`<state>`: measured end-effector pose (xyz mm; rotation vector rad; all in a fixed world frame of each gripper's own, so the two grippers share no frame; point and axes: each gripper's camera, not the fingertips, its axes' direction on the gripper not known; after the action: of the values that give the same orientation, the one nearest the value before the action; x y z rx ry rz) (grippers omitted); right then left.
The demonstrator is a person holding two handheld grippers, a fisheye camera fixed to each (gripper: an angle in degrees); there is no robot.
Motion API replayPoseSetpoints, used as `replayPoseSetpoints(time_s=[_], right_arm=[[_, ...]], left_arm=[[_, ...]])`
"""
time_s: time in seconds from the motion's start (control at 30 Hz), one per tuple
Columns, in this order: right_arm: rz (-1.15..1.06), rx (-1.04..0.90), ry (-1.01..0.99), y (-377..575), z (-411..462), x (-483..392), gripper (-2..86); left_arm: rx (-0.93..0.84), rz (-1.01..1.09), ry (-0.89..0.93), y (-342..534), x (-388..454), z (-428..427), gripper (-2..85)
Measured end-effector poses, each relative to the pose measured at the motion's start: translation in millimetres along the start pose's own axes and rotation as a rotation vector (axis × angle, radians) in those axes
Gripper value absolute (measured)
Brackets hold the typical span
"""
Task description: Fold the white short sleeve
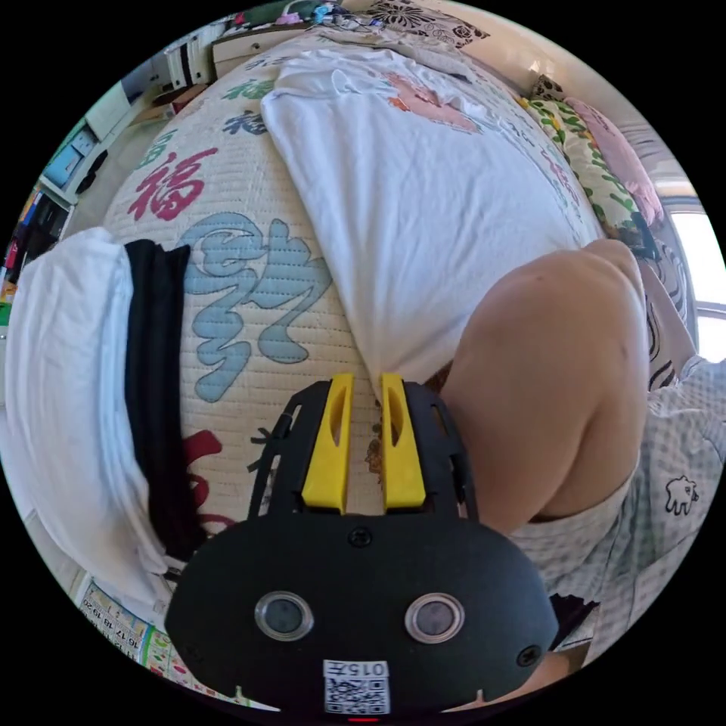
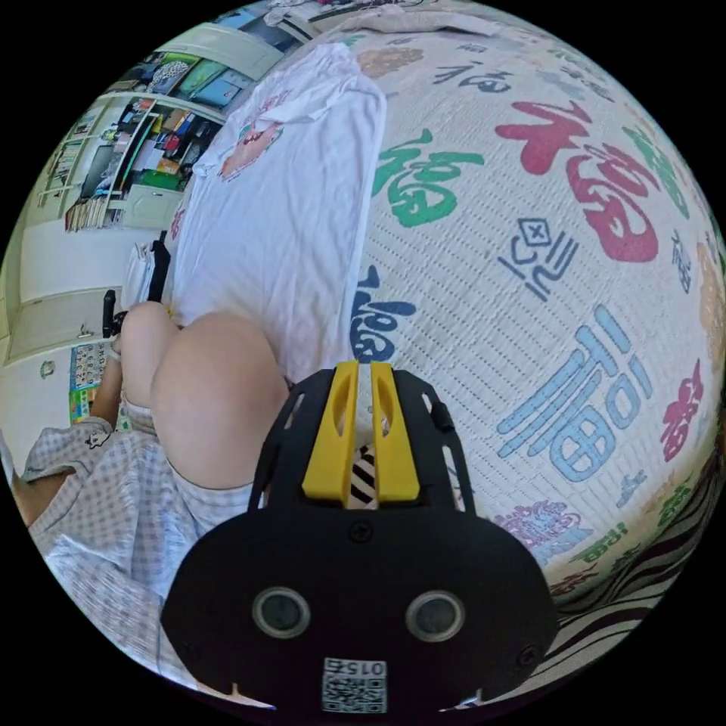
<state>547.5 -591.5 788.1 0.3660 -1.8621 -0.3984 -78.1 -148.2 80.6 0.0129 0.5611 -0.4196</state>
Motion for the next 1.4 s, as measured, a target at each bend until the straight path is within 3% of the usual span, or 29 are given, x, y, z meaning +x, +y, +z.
replayPoseSetpoints(time_s=[0.1,0.23,0.37,0.5,0.6,0.73,0.87,1.0,1.13,1.23,1.4], right_arm=[[-0.122,0.168,0.103,-44.0,-60.0,-36.2,6.6],[-0.377,0.299,0.088,-156.4,-68.9,-126.5,10.8],[-0.464,0.241,0.141,-251.0,-18.1,-184.7,12.5],[-0.433,0.076,0.305,-319.0,46.1,-193.7,8.3],[-0.368,0.127,0.175,-330.6,16.1,-161.5,1.9],[-0.161,0.341,-0.125,-324.0,-86.2,-51.0,0.3],[0.079,0.435,-0.113,-319.3,-135.7,51.0,0.2],[0.334,0.434,-0.062,-319.3,-130.7,125.9,0.9],[0.484,0.579,-0.091,-297.8,-133.0,155.1,4.9],[0.446,0.618,-0.229,-269.3,-135.0,161.0,6.5],[0.139,0.315,-0.176,-211.9,-103.3,81.8,8.3]], left_arm=[[0.138,0.006,-0.141,-26.2,-2.8,-64.3,8.2],[0.411,0.125,-0.155,-131.7,28.0,-114.5,12.0],[0.38,0.234,-0.162,-243.8,57.9,-79.5,12.9],[0.186,0.282,-0.242,-323.5,55.5,-11.3,9.8],[0.318,0.223,-0.077,-315.2,8.6,-41.6,1.8],[0.53,-0.022,0.089,-262.6,-129.2,-117.4,-0.3],[0.647,-0.299,0.143,-211.7,-244.9,-140.7,-0.6],[0.612,-0.544,0.213,-175.7,-321.0,-102.4,-0.3],[0.683,-0.695,0.204,-151.4,-333.5,-85.4,3.0],[0.709,-0.624,0.294,-142.9,-315.7,-89.2,8.4],[0.53,-0.364,0.342,-125.4,-224.4,-76.5,10.0]])
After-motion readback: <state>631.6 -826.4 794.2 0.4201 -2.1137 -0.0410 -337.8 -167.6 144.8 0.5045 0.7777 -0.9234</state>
